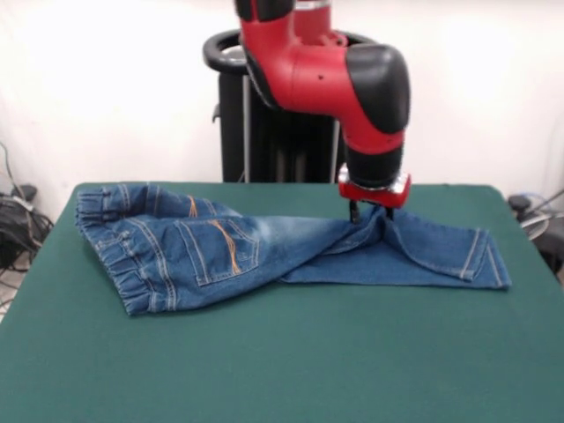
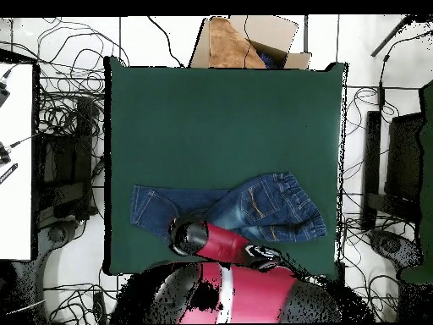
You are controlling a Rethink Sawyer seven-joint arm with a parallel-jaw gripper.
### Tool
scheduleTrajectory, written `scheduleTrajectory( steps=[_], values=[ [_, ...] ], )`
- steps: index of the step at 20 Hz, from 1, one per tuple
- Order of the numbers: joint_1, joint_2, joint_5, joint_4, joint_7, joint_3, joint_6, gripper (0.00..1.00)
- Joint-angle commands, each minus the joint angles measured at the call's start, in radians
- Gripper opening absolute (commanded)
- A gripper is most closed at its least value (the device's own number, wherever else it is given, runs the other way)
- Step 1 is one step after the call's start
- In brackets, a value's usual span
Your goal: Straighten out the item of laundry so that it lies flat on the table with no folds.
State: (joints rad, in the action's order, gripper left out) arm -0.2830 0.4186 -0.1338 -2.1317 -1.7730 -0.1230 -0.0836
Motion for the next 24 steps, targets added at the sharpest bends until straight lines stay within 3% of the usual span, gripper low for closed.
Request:
scheduleTrajectory(
  steps=[1,11,14,18,24],
  values=[
    [-0.107,-0.061,0.079,0.016,-0.235,-0.259,0.308,1.0],
    [-0.134,-0.101,0.13,0.019,-0.264,-0.287,0.383,1.0],
    [0.014,-0.044,0.026,0.058,-0.203,-0.135,0.204,1.0],
    [0.188,-0.068,-0.056,0.145,-0.15,0.048,0.085,1.0],
    [0.286,-0.135,-0.081,0.22,-0.141,0.135,0.141,1.0]
  ],
)
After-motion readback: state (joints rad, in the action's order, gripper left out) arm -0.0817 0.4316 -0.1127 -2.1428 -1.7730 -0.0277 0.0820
